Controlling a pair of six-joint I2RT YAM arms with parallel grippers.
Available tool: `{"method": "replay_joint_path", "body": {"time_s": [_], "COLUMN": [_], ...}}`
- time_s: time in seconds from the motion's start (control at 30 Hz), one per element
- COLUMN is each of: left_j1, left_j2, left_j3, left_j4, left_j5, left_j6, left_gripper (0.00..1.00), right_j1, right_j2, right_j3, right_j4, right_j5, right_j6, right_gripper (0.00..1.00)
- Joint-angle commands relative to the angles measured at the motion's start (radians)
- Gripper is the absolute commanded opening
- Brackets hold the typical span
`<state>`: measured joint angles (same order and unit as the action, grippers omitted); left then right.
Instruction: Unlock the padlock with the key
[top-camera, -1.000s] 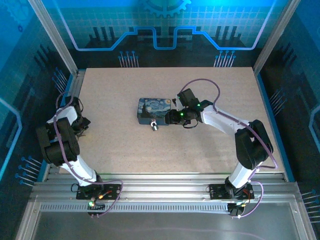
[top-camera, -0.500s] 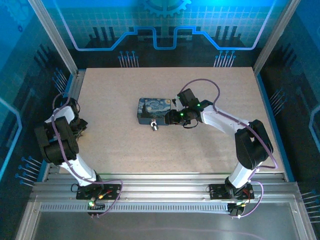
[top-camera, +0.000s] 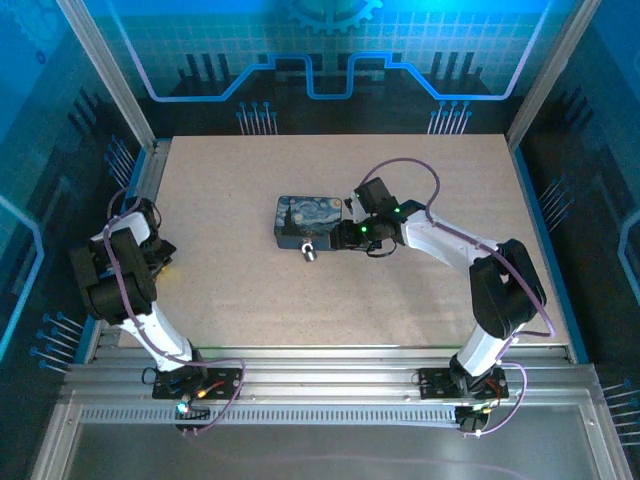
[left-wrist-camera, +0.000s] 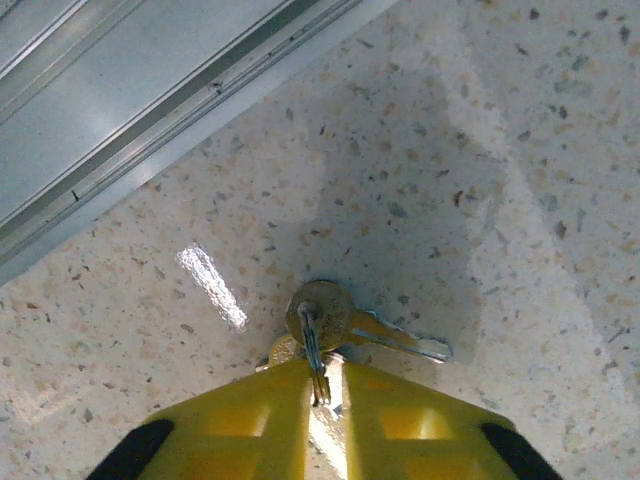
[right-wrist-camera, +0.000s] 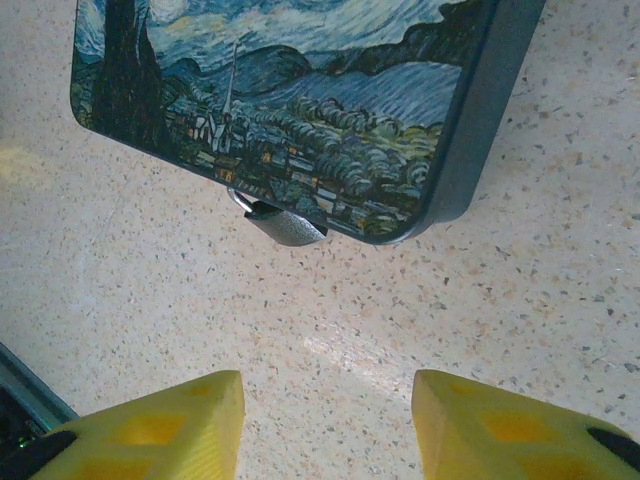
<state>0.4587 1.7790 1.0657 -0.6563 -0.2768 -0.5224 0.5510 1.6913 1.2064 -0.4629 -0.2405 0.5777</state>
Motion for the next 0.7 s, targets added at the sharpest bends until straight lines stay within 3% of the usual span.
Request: {"method": "replay_joint_path", "body": {"time_s": [0.0, 0.2, 0.5, 0.67], "left_j1": [0.012, 0.011, -0.004, -0.089], "left_j2": [0.011, -0.002, -0.066, -0.137], "left_j3": [0.020, 0.022, 0.029, 0.048], "left_j4": [-0.005, -0.005, -0.032, -0.069], "left_j5": [-0.006, 0.007, 0.050, 0.057], "left_j6": [0.005, 0.007, 0.008, 0.013], "left_gripper": [0.12, 0.01, 0.00, 0.00], "right_j1": [0.017, 0.017, 0.019, 0.020], "right_j2": [0.015, 0.024, 0.036, 0.041], "right_j3": [0.027, 0.028, 0.033, 0.036], "right_j4": [-0.031, -0.025, -0.022, -0.014], "right_j5": [-0.010, -0.019, -0.026, -0.026], "right_j6": [-0.015, -0.010, -0.009, -0.003], "right_gripper": [0.48, 0.48, 0.48, 0.48]}}
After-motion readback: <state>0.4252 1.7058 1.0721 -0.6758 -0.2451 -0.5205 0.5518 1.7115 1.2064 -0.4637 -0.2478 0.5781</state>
